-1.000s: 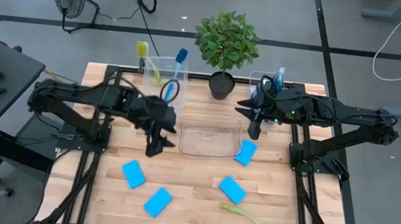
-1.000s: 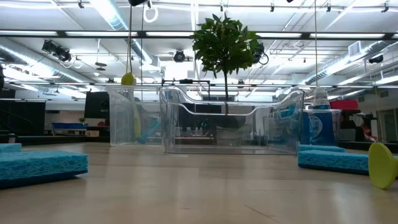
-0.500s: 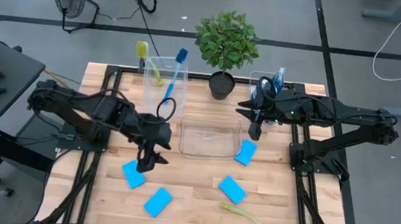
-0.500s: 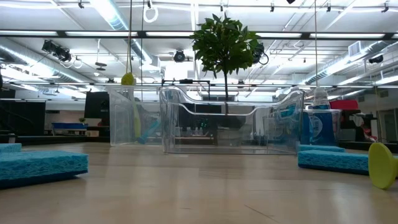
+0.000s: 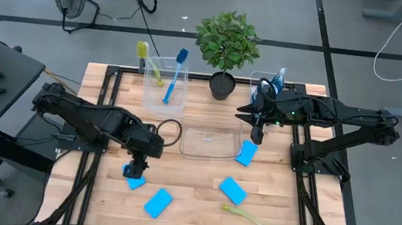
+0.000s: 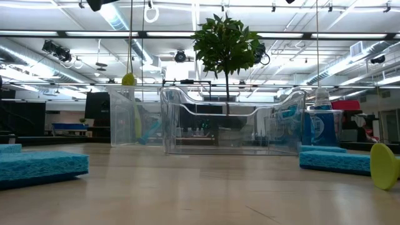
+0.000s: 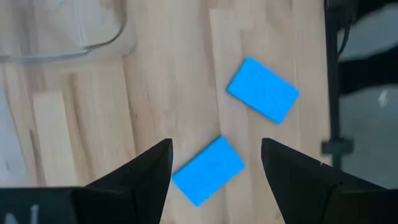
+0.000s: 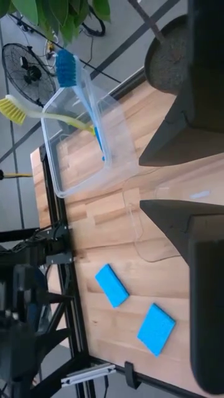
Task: Pick & Place Kitchen Sink Supplies
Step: Put the blue sponge into the bottom transparent bin
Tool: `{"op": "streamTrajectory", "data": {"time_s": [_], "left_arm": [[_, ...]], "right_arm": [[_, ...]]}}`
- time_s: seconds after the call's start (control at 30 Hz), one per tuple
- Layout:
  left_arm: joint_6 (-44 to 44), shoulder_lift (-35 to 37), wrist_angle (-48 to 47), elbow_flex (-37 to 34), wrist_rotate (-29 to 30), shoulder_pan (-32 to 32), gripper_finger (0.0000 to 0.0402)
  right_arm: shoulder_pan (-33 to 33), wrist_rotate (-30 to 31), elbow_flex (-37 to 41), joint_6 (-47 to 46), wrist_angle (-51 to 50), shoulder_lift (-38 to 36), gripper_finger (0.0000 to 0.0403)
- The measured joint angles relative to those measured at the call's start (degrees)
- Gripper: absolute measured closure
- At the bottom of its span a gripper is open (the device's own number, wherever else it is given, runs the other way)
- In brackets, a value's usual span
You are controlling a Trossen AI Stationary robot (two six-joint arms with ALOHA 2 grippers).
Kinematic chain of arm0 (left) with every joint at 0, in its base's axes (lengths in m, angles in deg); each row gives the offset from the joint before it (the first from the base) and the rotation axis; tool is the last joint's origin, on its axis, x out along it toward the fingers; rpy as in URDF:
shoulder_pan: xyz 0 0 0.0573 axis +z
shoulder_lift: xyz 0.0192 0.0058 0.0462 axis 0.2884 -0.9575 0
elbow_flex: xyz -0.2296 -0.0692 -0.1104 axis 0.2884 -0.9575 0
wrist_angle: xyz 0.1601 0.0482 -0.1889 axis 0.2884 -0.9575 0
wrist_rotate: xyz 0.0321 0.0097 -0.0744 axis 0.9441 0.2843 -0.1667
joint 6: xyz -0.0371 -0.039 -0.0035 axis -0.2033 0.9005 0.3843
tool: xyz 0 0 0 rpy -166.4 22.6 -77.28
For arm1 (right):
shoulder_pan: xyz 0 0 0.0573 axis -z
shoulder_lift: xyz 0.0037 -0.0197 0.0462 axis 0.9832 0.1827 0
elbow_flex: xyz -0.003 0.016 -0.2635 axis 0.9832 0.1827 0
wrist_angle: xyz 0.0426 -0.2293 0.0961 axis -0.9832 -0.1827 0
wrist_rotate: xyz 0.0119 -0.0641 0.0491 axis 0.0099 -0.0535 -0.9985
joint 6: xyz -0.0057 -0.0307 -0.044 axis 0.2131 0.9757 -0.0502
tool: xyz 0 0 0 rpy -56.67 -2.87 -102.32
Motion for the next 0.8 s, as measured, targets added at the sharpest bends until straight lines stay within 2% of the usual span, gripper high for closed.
{"op": "streamTrajectory", "data": {"time_s": [0.13, 0.27, 0.57, 0.8], "left_arm": [[-8.72, -1.40, -0.15, 0.00, -0.02, -0.76, 0.0150], [-13.70, -3.27, -0.90, 0.00, -0.25, -0.90, 0.0150], [-20.11, -8.11, -2.97, 0.01, -4.40, -0.90, 0.0150], [-21.23, -12.72, -3.22, 0.02, -6.35, -1.49, 0.0150]], "right_arm": [[-0.01, 0.02, 0.00, -0.03, 0.00, 0.00, 0.0305], [0.00, 0.02, 0.00, -0.05, -0.02, 0.00, 0.0305], [0.01, 0.15, 0.00, -0.23, 0.03, 0.00, 0.0305], [-0.01, 0.15, 0.00, -0.46, 0.04, 0.00, 0.0305]]}}
